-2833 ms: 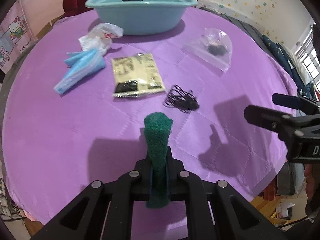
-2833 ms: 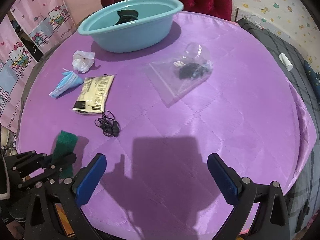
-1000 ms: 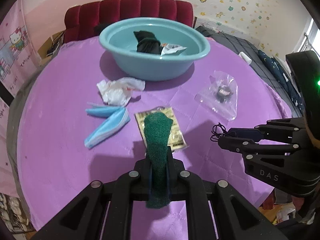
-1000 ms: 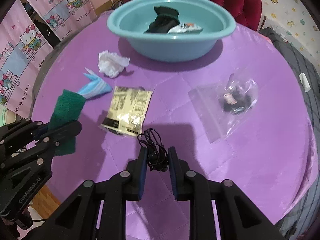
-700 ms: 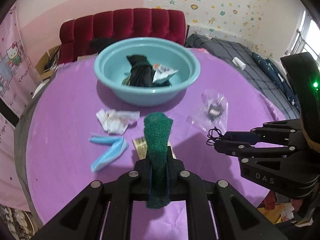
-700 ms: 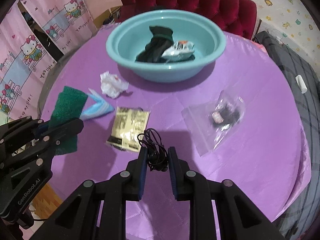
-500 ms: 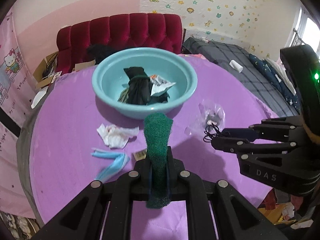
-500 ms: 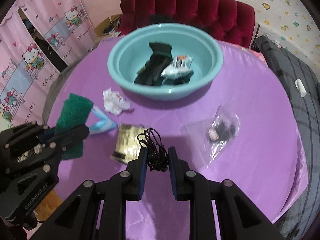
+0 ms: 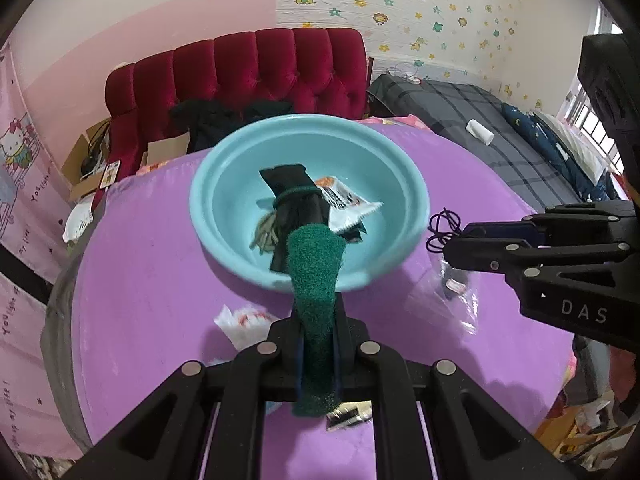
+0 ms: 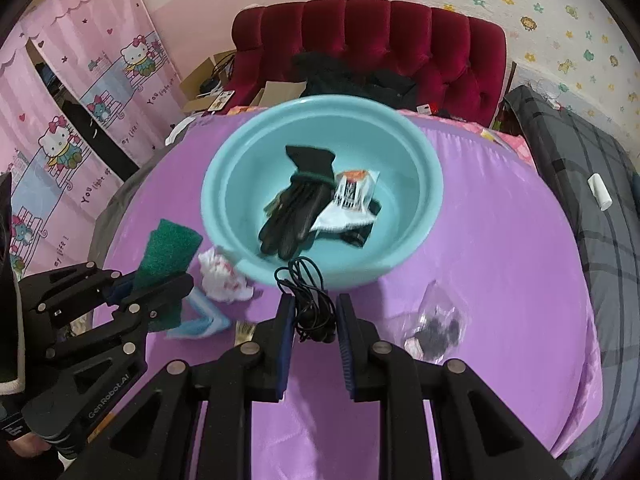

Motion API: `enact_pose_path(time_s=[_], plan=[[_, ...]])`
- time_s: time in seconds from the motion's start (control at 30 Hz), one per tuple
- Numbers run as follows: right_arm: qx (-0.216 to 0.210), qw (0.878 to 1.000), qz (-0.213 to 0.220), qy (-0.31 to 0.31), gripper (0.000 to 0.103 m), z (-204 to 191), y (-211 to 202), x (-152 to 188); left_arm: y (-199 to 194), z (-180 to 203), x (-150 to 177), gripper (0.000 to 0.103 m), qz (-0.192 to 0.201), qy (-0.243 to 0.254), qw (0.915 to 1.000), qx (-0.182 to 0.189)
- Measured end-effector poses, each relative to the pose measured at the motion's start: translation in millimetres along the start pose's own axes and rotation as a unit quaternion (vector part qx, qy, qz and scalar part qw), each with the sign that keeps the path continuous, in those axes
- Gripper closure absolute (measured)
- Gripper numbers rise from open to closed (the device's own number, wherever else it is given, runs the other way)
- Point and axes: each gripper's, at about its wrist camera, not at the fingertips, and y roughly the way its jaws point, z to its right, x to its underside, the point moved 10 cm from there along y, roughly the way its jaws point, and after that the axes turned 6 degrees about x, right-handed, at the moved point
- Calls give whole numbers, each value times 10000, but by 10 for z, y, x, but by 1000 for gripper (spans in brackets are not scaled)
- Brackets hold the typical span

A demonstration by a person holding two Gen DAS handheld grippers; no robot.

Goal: Organize soft objects
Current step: 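Carry the green pad and black cable over the blue basin with both grippers, then open both grippers to drop the pad and cable into the basin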

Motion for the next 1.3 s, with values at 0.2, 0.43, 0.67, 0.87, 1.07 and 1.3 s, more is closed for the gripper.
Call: enact_pose_path(time_s=[0.2, 0.43, 0.67, 0.87, 1.07, 1.3], plan=[[75, 10000, 32, 22, 82, 45, 139, -246, 162, -133, -178, 93, -35, -18, 10000, 27], [150, 9998, -24, 148, 82, 126, 342, -493, 388, -244, -337, 93, -147, -80, 9998, 84], [255, 9995, -61, 153, 82, 169, 590, -681, 627, -381, -483, 92, -229, -149, 9996, 93], [250, 9993, -55, 276, 81, 227, 828, -854, 875, -510, -576, 92, -364, -236, 9990, 79], [222, 9988, -169, 403, 81, 251, 1131, -959, 1125, -589, -628, 92, -463, -341, 9983, 82], [235, 9983, -243, 473, 81, 289, 1256, -1005, 1199, -587, -679, 92, -485, -395, 9980, 117]])
